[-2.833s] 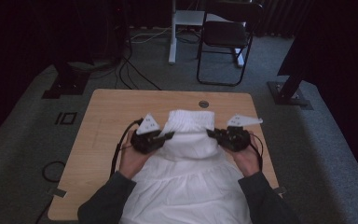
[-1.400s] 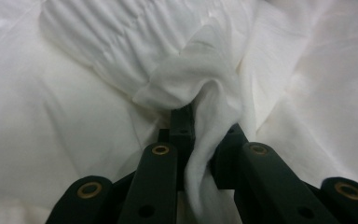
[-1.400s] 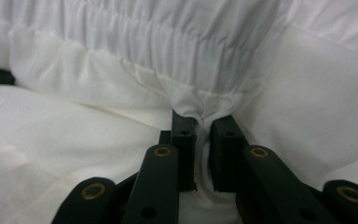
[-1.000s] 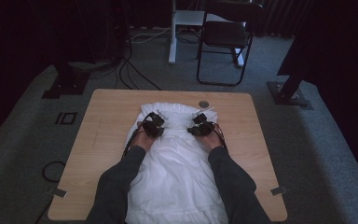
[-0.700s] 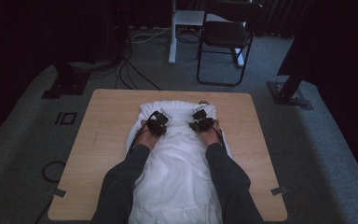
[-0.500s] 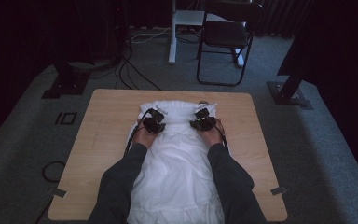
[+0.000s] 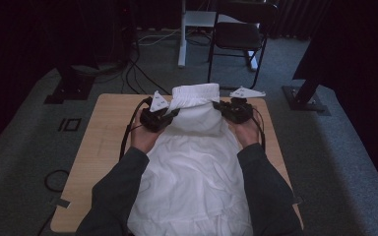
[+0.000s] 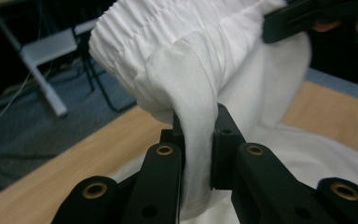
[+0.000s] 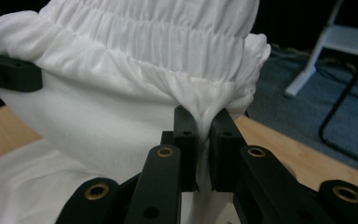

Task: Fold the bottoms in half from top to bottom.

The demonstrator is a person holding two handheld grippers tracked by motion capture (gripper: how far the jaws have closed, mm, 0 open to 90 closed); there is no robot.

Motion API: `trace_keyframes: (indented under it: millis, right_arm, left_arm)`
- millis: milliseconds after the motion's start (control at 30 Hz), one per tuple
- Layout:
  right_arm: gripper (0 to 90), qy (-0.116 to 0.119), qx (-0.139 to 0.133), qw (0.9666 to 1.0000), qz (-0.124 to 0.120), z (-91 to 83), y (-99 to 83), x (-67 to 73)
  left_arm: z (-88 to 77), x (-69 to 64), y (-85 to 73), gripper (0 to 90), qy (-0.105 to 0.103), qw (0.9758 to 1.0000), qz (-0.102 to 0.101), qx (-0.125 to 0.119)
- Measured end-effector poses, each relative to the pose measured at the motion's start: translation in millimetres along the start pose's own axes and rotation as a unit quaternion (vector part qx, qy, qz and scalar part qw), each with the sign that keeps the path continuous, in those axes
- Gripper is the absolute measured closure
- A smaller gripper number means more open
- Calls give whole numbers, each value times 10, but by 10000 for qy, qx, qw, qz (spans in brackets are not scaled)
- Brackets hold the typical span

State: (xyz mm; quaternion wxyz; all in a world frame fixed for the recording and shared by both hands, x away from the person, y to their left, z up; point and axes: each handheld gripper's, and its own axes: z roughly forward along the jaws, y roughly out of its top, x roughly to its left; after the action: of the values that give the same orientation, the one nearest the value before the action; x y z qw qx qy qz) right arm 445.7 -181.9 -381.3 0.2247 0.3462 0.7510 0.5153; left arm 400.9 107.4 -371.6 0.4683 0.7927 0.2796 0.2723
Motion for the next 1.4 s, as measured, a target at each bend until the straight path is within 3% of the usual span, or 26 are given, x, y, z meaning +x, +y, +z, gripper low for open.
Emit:
trace_keyframes:
  millis: [67, 200, 233, 300, 400, 500, 600, 733, 867, 900, 967, 1000, 1067, 1167, 1267, 1367, 1400]
  right_arm:
    - [832, 119, -29, 9999, -65, -124, -1, 41]
    - [832, 267, 109, 9993, -226, -244, -124, 130]
    - [832, 400, 191, 9989, -162, -336, -308, 206]
    - [832, 495, 311, 9982, -158, -379, -473, 267]
    - [832, 584, 512, 9968, -171, -390, -719, 343]
    - [832, 690, 768, 9947, 19, -336, -1040, 443]
    - [831, 760, 1019, 9918, 149, -262, -1340, 538]
    - [832, 656, 1324, 9889, 163, -168, -1613, 617]
    - [832, 578, 1598, 9853, 170, -73, -1794, 679]
    - [832, 578, 1677, 9840, 184, -48, -1833, 691]
    - [830, 516, 1767, 9828, 137, -10, -1886, 721]
    - [818, 511, 1784, 9826, 129, -10, -1874, 724]
    - [713, 519, 1856, 9811, 183, -18, -1841, 711]
    - [517, 569, 1759, 9823, 302, -98, -1772, 692]
    - [433, 628, 1411, 9874, 350, -262, -1656, 654]
    - [437, 625, 975, 9920, 498, -416, -1506, 555]
    - [544, 590, 860, 9929, 574, -442, -1459, 511]
  left_arm:
    - [-102, -81, -8, 839, -62, 9999, 121, -8]
    - [-186, -196, -143, 838, -243, 9996, 124, 12]
    - [-205, -279, -277, 838, -349, 9993, 88, 73]
    - [-212, -369, -442, 839, -494, 9986, 40, 163]
    - [-203, -491, -699, 839, -654, 9972, -13, 375]
    - [-182, -572, -981, 839, -781, 9952, -248, 528]
    - [-120, -610, -1251, 838, -926, 9913, -610, 704]
    - [18, -726, -1550, 834, -944, 9871, -655, 1112]
    - [166, -761, -1786, 829, -936, 9798, -920, 1511]
    - [186, -768, -1827, 822, -960, 9796, -932, 1497]
    - [181, -743, -1817, 801, -996, 9771, -1127, 1508]
    - [177, -740, -1804, 749, -985, 9768, -1141, 1524]
    - [144, -736, -1752, 637, -957, 9764, -1190, 1530]
    - [13, -686, -1622, 550, -939, 9794, -1240, 1288]
    - [-133, -549, -1445, 496, -833, 9830, -1343, 930]
    - [-171, -390, -1312, 505, -614, 9854, -1396, 755]
    - [-162, -333, -1272, 563, -534, 9852, -1444, 759]
